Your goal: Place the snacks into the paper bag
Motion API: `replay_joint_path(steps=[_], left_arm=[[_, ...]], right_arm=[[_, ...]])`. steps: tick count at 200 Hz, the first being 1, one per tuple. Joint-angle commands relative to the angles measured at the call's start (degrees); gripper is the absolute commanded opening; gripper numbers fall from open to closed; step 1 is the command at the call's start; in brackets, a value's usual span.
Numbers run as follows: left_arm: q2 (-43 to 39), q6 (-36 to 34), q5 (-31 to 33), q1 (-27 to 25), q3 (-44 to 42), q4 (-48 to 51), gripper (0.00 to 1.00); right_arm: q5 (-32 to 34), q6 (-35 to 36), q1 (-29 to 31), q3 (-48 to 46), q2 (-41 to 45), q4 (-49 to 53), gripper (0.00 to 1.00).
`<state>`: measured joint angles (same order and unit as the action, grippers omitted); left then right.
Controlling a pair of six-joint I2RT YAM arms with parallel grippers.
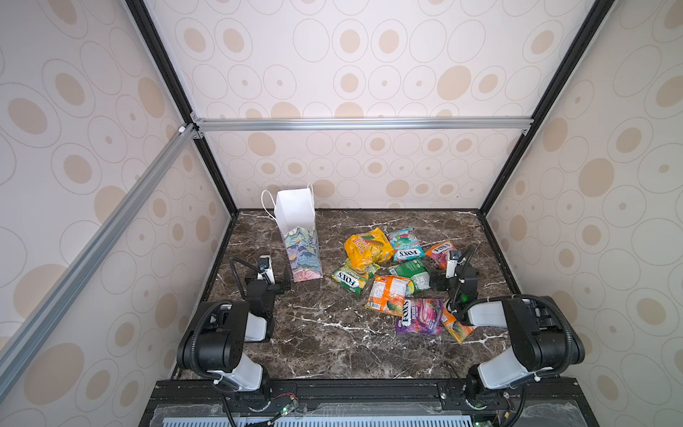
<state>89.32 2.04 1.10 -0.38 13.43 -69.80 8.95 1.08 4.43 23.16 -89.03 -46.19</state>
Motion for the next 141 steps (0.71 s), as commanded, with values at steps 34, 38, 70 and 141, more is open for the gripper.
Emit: replay_joint_path(steps=[34, 38, 70, 141], left_arm=[[-0.3, -1.2, -0.5, -0.1, 1.2, -1.7, 1.00], [-0.3, -1.2, -0.5, -0.1, 1.2, -1.7, 1.00], [-0.3, -1.2, -0.5, 0.0, 1.1, -1.7, 1.00], [-5.9, 0.6, 3.2, 0.0, 3.1, 6.2, 1.00]], right_arm=[[-0.1, -0.3, -0.3, 0.8, 0.7, -0.1, 1.00], [-0.1, -0.2, -0.3, 0.9, 0.7, -0.1, 1.00], [-0.1, -0.2, -0.4, 0.9, 0.6, -0.1, 1.00], [1.3, 0.6, 0.2, 4.4, 7.8, 10.5, 1.00]])
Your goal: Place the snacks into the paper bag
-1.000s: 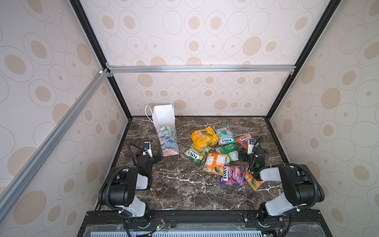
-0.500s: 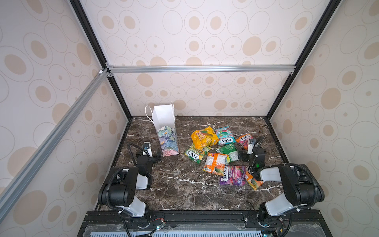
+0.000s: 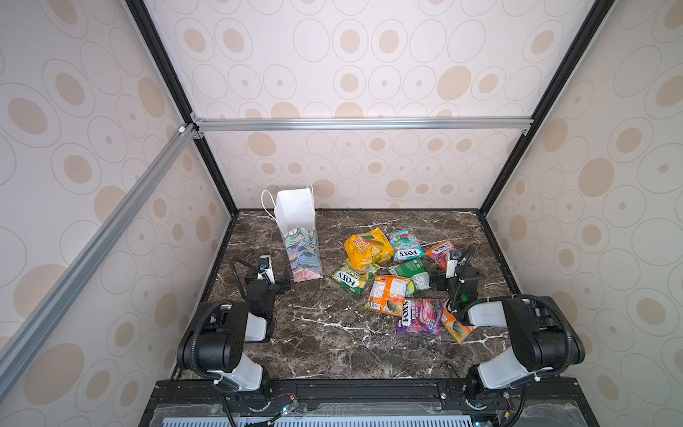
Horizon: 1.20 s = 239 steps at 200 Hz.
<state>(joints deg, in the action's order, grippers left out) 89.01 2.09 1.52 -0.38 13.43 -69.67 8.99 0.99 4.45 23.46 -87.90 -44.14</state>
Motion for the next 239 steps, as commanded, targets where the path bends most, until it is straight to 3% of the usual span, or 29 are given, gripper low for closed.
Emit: replay_joint_path(steps=[1, 20, 38, 60, 93, 124, 159, 239], left_arm=[[-6.2, 0.6, 3.1, 0.0, 3.5, 6.7, 1.00], [-14.1, 4.8, 7.9, -0.1, 12.0, 30.2, 1.00], [-20.4, 11.5, 10.8, 0.0, 17.6, 45.8, 1.00], [-27.4, 19.2, 13.1, -0.1, 22.8, 59.6, 1.00], [-33.6, 20.5, 8.8, -0.1, 35.1, 76.6, 1.00], [-36.0, 19.9, 1.2, -0.1, 45.4, 83.6, 1.00], [-32.9, 16.5, -6.7, 0.0, 55.9, 88.6, 1.00], [-15.0, 12.1, -5.5, -0.1, 68.0, 87.8, 1.00]], right_arm=[[1.4, 0.6, 0.2, 4.3, 7.0, 9.4, 1.00], [2.4, -3.0, 0.7, 7.8, 13.3, 20.1, 1.00], [-2.7, -6.6, 1.2, 11.8, 16.6, 28.3, 0.98], [-2.1, -8.1, 4.4, 17.9, 17.7, 39.5, 0.97], [-7.3, -10.8, 9.5, 22.8, 20.5, 44.8, 0.96], [-8.7, -10.3, 15.9, 26.5, 22.1, 47.7, 0.95], [-15.7, -13.8, 17.8, 28.2, 22.9, 47.2, 0.92], [-14.5, -12.5, 20.8, 27.0, 29.2, 49.9, 0.92]])
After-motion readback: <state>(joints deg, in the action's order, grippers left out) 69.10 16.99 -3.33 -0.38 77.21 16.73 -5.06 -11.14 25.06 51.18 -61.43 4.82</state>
